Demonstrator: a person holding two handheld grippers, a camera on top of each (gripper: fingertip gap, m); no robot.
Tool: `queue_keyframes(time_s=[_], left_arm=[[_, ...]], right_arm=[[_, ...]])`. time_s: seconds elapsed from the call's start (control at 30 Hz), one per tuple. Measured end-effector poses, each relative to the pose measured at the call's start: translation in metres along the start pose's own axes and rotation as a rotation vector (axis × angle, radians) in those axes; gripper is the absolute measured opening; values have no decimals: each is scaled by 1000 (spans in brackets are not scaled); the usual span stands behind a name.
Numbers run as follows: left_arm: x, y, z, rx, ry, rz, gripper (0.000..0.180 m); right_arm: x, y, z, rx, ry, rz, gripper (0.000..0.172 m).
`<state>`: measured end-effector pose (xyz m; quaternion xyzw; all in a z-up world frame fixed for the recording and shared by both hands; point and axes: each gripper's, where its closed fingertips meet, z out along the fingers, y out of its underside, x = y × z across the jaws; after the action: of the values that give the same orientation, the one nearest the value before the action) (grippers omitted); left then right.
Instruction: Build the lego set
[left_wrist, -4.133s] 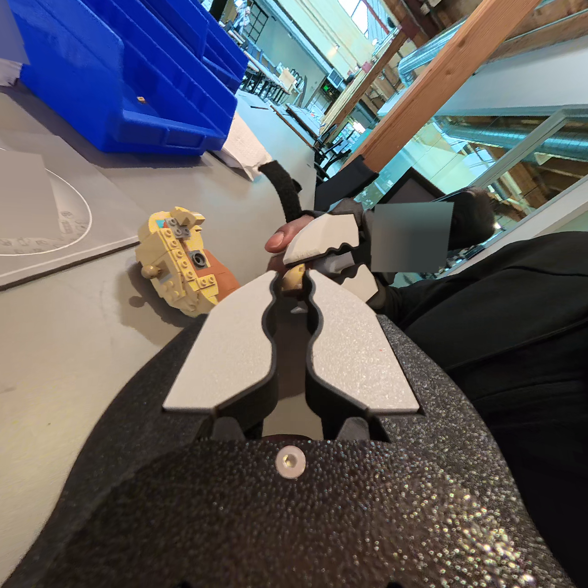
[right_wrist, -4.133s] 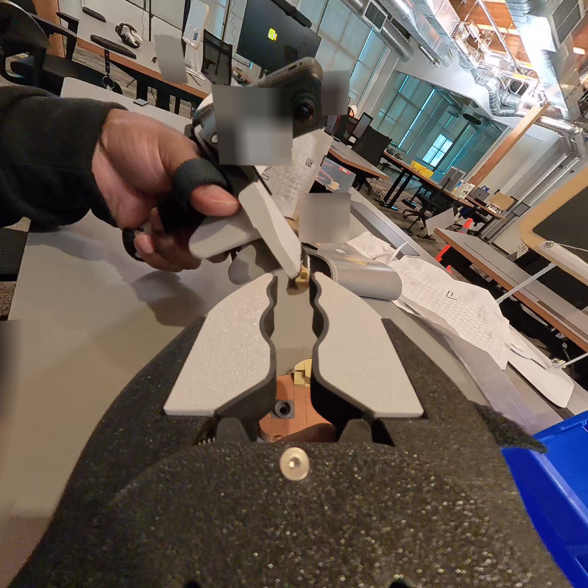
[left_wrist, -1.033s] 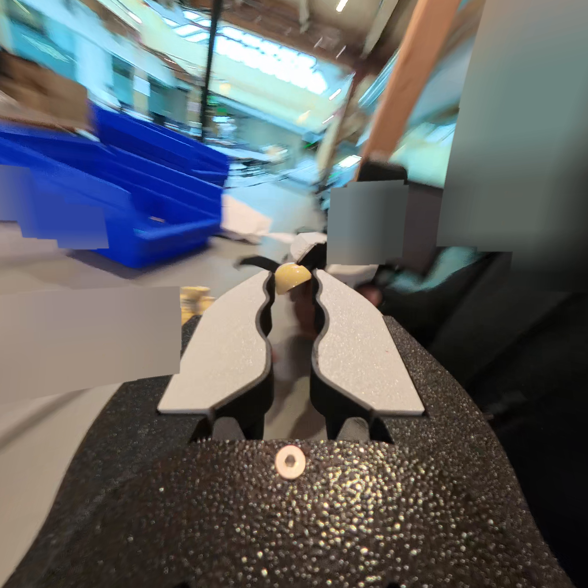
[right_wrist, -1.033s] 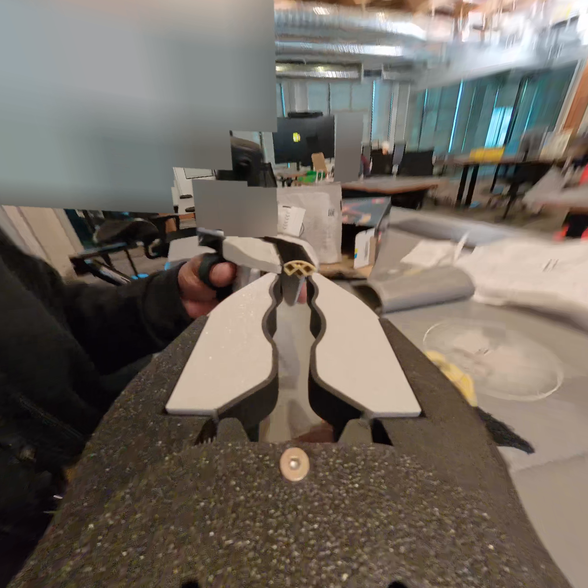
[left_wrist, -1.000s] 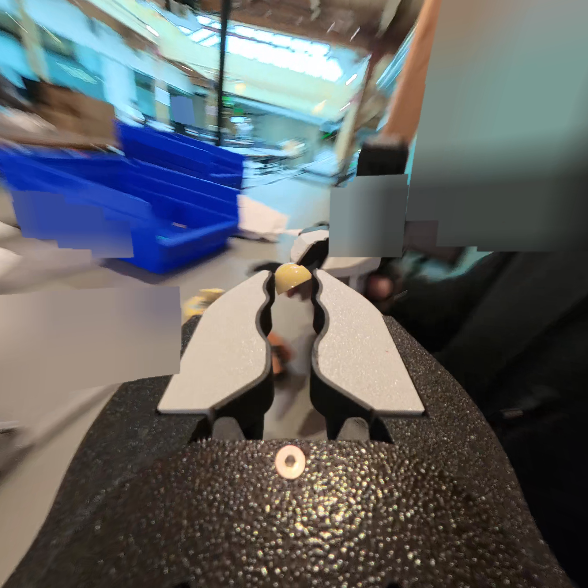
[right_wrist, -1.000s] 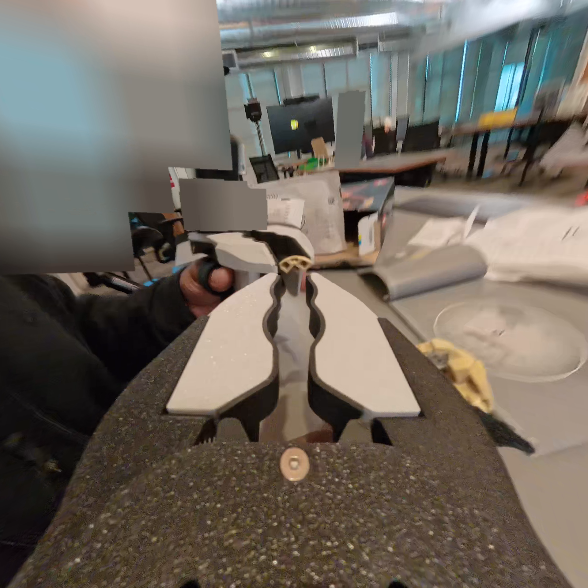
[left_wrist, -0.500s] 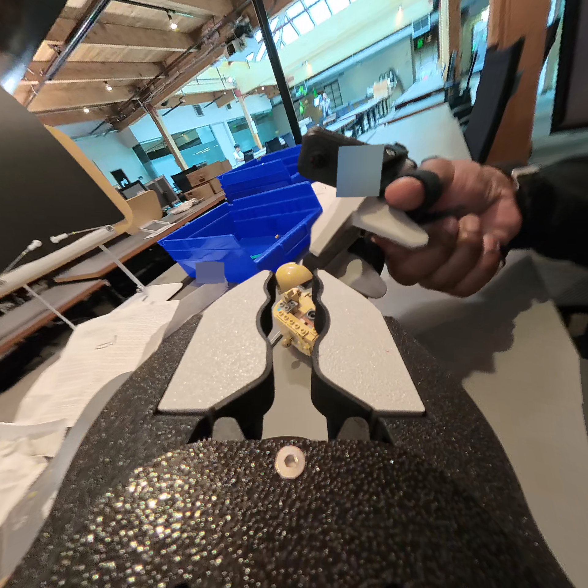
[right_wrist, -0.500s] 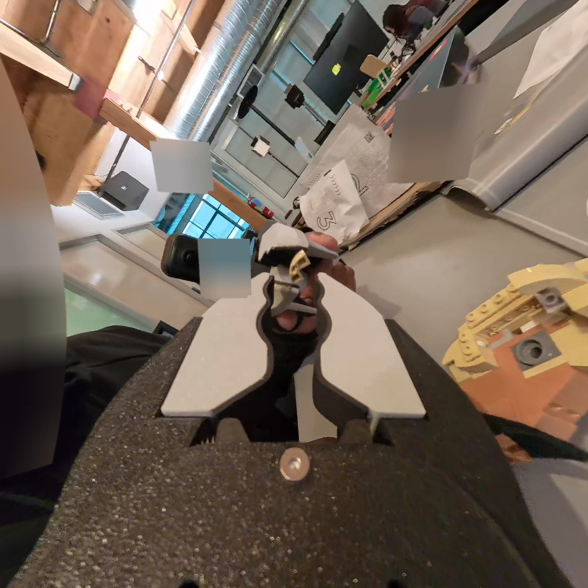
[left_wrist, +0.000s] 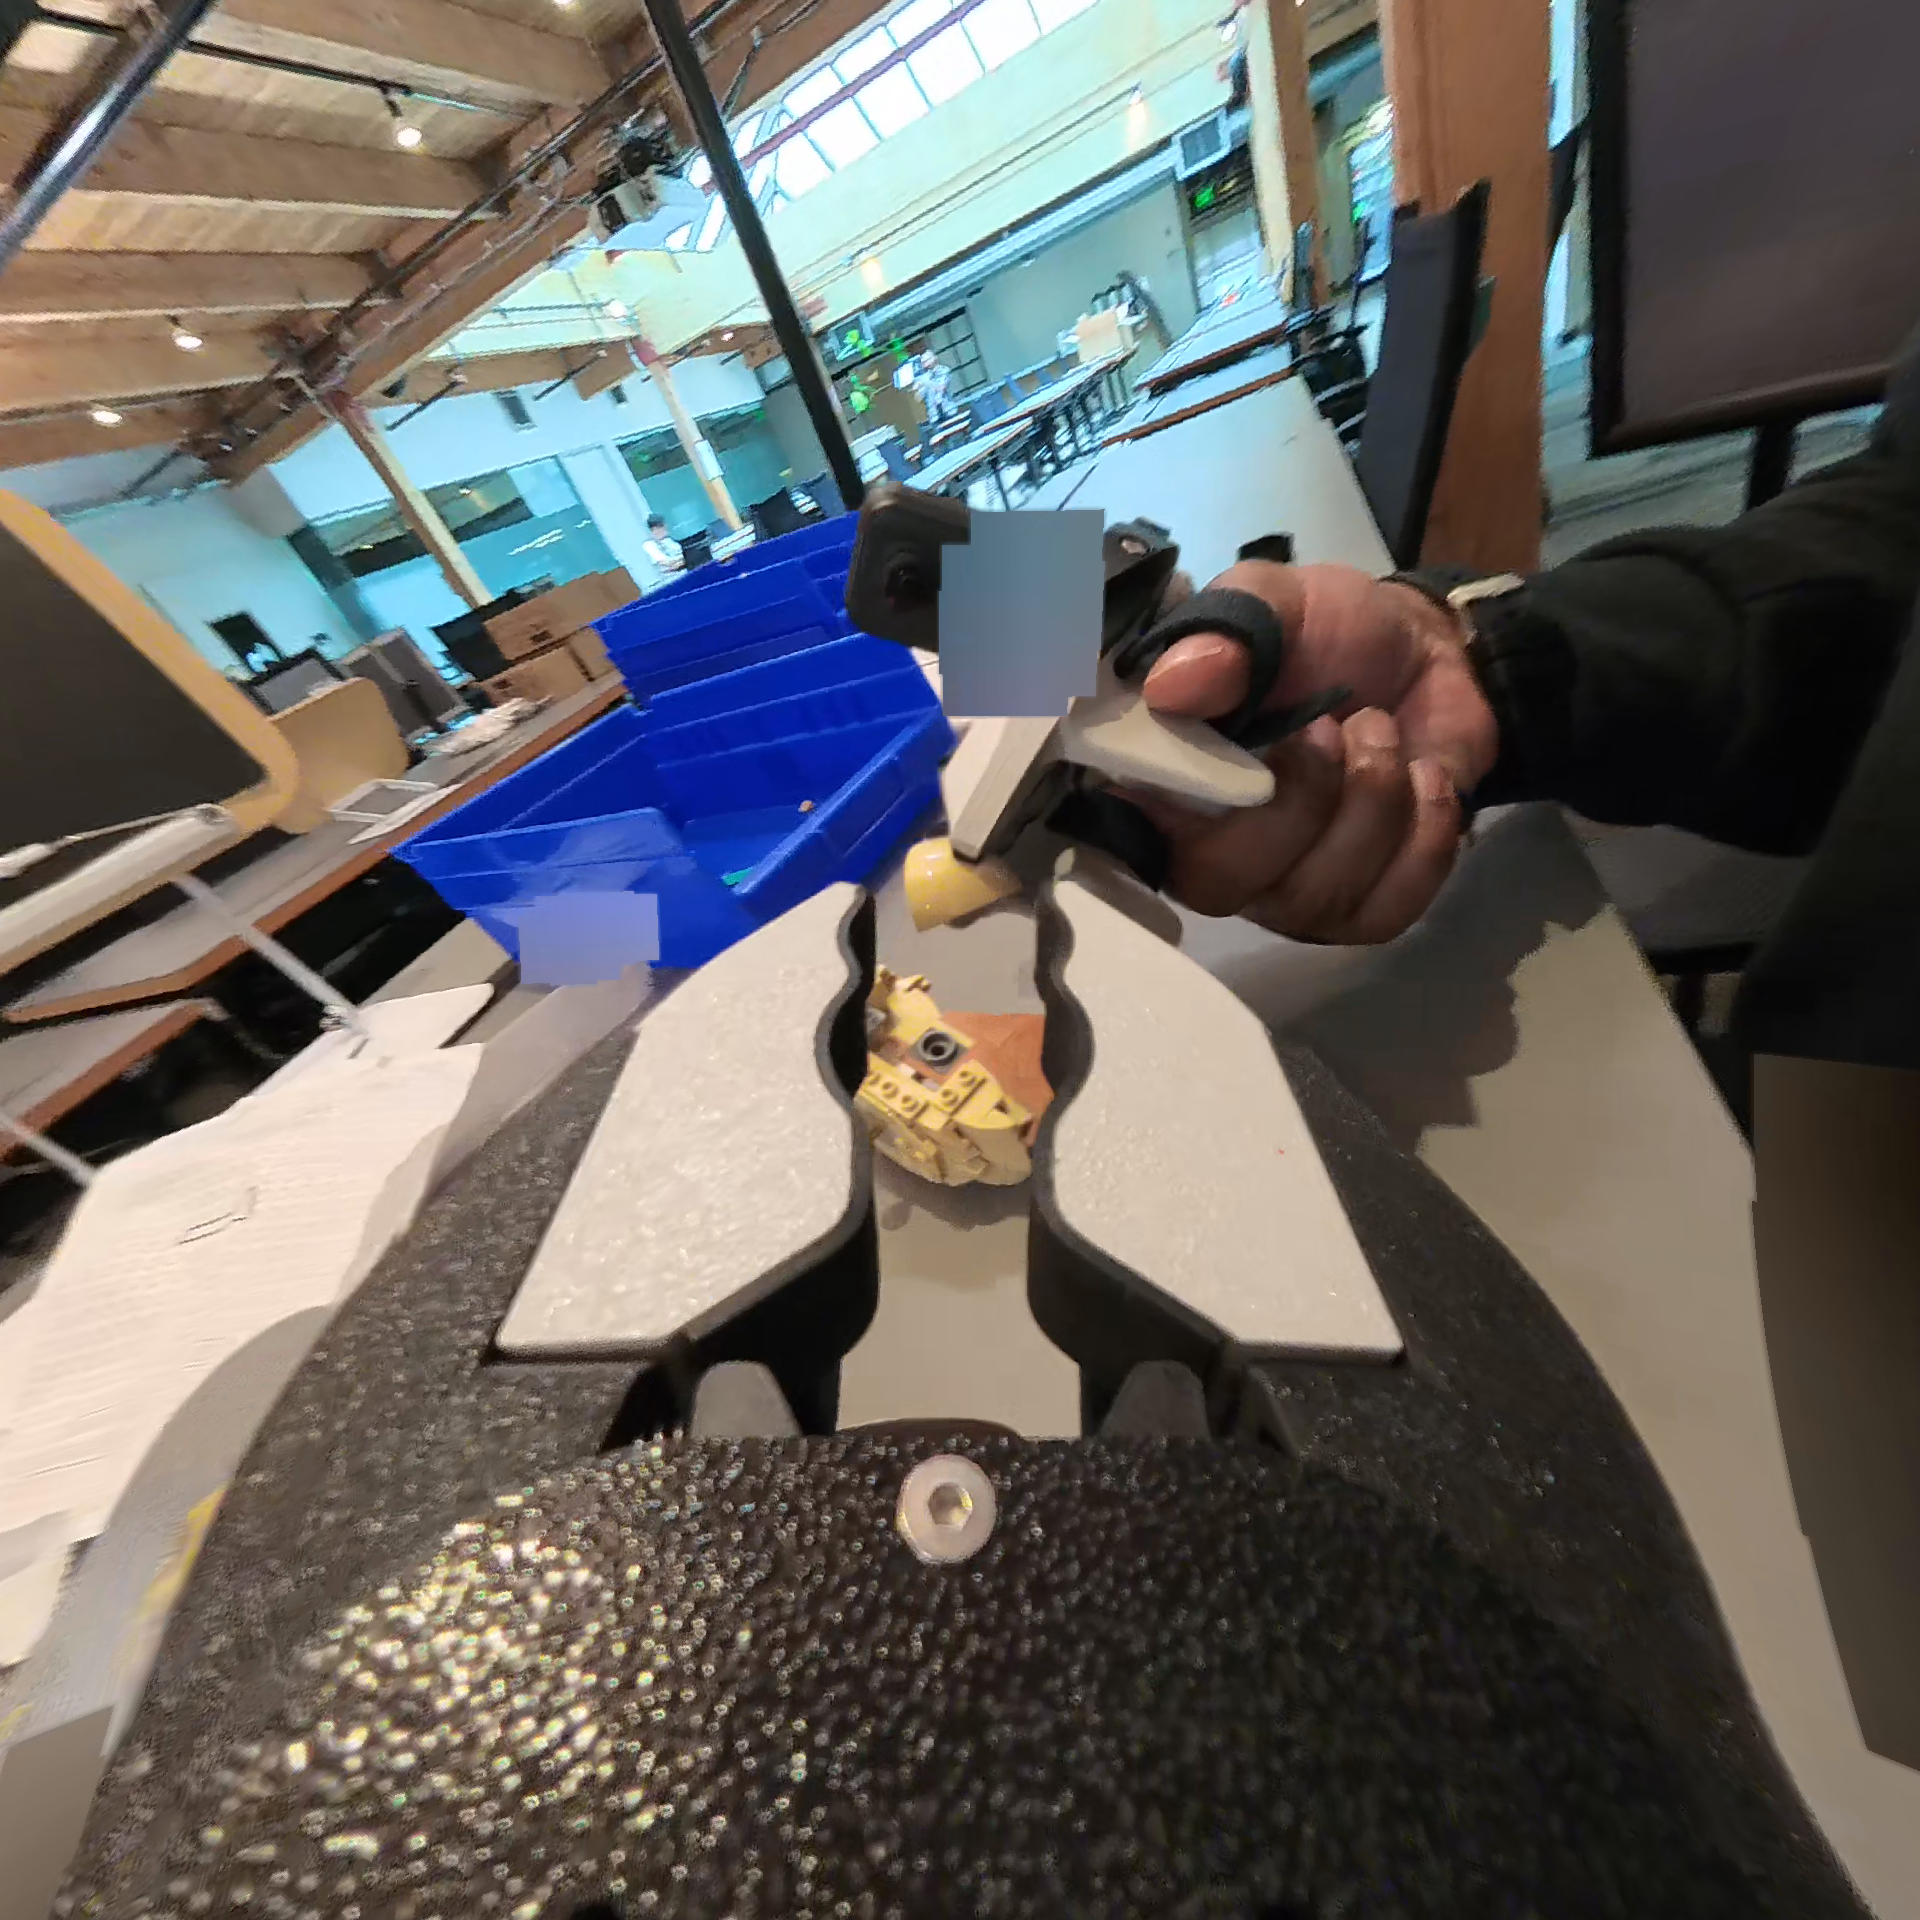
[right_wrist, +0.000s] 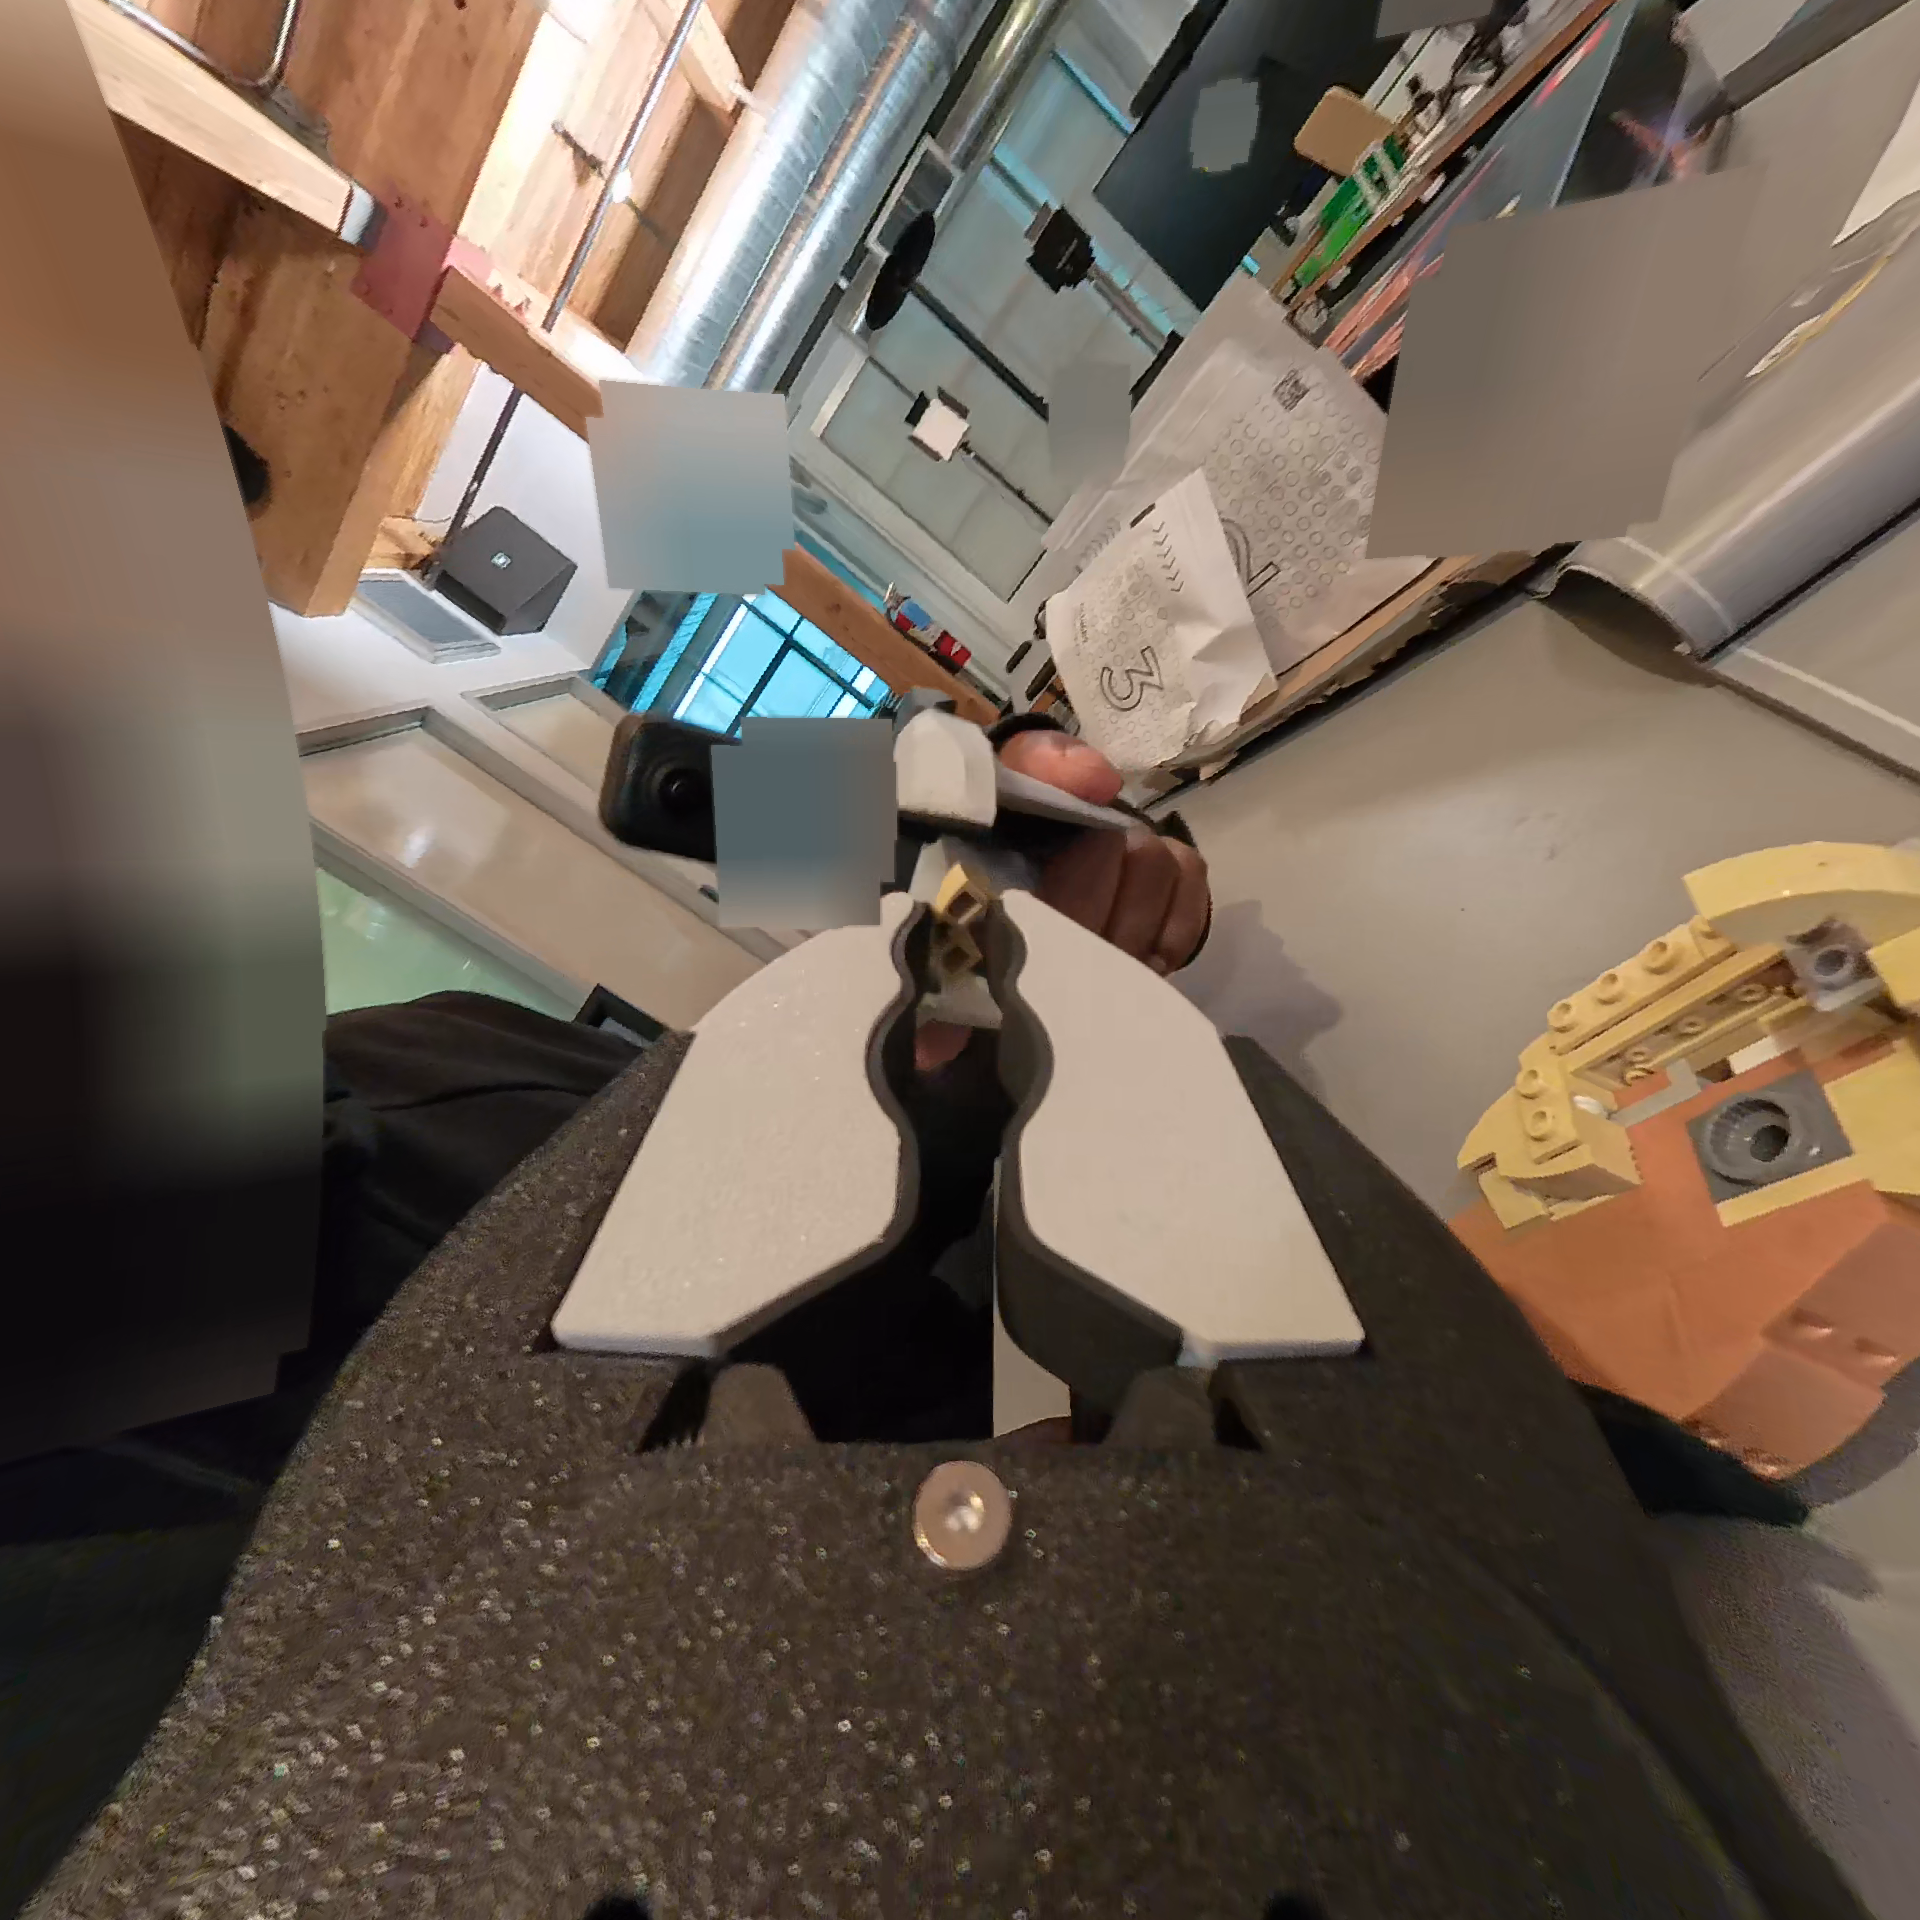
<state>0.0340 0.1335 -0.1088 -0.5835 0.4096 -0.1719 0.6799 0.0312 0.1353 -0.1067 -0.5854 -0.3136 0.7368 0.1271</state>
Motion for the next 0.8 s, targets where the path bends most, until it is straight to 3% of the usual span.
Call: queue_keyframes(time_s=[0.13, 0.47, 0.8], left_arm=[[6, -3, -5, 32, 87, -49, 35], [20, -1, -2, 11, 106, 116, 25], [21, -2, -5, 9, 117, 118, 21]], right_arm=[[-5, 8, 1, -59, -41, 11, 10], [-10, 20, 8, -119, -87, 44, 10], [-12, 22, 8, -128, -94, 37, 10]])
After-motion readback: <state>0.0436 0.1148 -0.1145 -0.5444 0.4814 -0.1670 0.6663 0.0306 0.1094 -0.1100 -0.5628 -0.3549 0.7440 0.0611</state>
